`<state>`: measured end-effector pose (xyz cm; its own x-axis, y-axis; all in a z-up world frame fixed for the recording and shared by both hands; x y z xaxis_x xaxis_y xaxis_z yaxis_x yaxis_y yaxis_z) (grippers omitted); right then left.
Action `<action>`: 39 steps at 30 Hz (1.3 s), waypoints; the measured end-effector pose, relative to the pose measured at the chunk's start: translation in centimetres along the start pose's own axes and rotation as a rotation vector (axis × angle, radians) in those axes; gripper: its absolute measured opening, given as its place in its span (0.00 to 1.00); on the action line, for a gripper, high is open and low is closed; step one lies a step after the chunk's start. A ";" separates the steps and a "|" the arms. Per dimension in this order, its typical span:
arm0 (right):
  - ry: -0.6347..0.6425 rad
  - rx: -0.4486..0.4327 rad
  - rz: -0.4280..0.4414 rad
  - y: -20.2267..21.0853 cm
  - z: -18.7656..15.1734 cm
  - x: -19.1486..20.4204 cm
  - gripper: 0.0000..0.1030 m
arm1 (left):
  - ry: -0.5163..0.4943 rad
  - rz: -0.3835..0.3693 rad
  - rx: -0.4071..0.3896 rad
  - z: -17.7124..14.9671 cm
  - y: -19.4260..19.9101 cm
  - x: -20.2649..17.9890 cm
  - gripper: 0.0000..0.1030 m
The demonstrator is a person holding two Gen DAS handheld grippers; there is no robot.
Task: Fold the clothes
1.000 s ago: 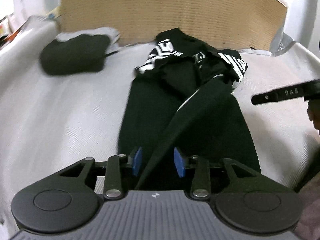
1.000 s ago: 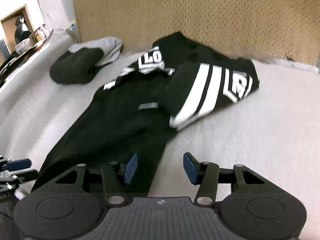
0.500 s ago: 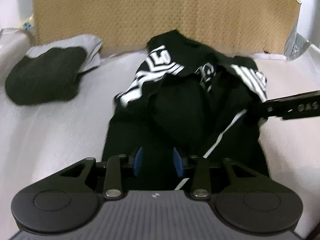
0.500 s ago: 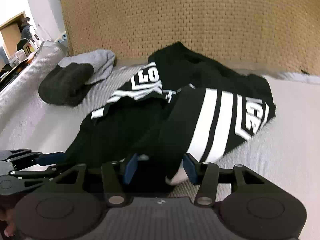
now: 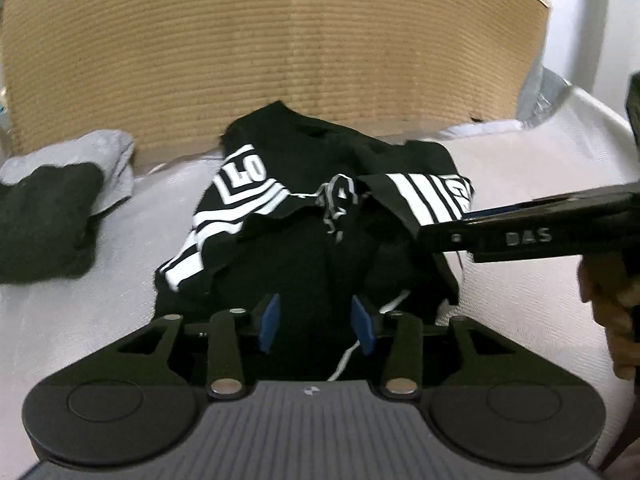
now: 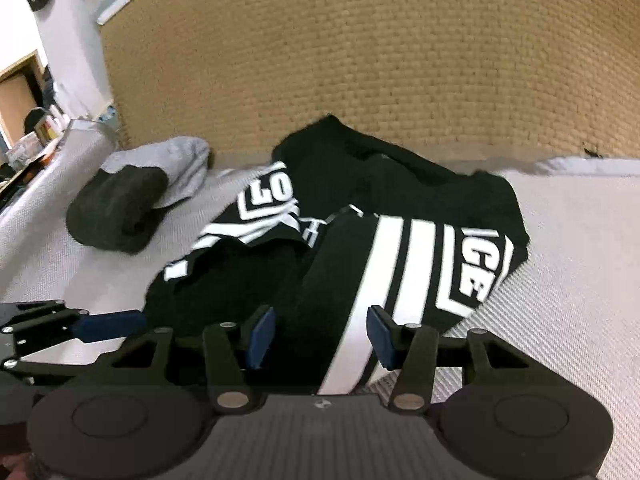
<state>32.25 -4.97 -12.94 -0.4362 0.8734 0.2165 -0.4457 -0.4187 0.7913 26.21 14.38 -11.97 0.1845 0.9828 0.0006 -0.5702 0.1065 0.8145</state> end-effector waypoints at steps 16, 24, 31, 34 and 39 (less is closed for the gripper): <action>-0.138 -0.006 -0.085 0.1 2.3 -5.2 0.53 | -0.073 -0.029 -0.017 2.4 -3.4 -4.9 0.49; -0.100 0.000 -0.079 -0.5 1.8 -4.7 0.53 | -0.044 -0.009 -0.029 2.1 -1.8 -4.8 0.50; -0.126 0.023 -0.077 -2.8 0.9 -6.0 0.53 | -0.035 -0.016 -0.034 2.2 -1.2 -5.0 0.51; -0.156 0.021 -0.063 -3.1 0.9 -6.7 0.53 | -0.050 -0.022 -0.041 2.3 -1.2 -5.5 0.54; -0.219 -0.007 -0.074 -2.7 1.6 -8.8 0.53 | -0.093 -0.051 -0.054 2.3 -1.9 -7.0 0.66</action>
<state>38.57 -11.17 -16.07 -0.2227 0.9346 0.2774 -0.4757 -0.3525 0.8059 27.85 6.95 -12.16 0.2862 0.9581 0.0156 -0.6003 0.1665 0.7822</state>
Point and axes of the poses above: each gripper's, at about its wrist camera, not at the fingertips, and y roughly against the way its jaws point, x to its left, z to its top, the point moved 5 cm from there along -y, roughly the way its jaws point, and after that the axes turned 10 degrees about x, right-handed, at the moved point
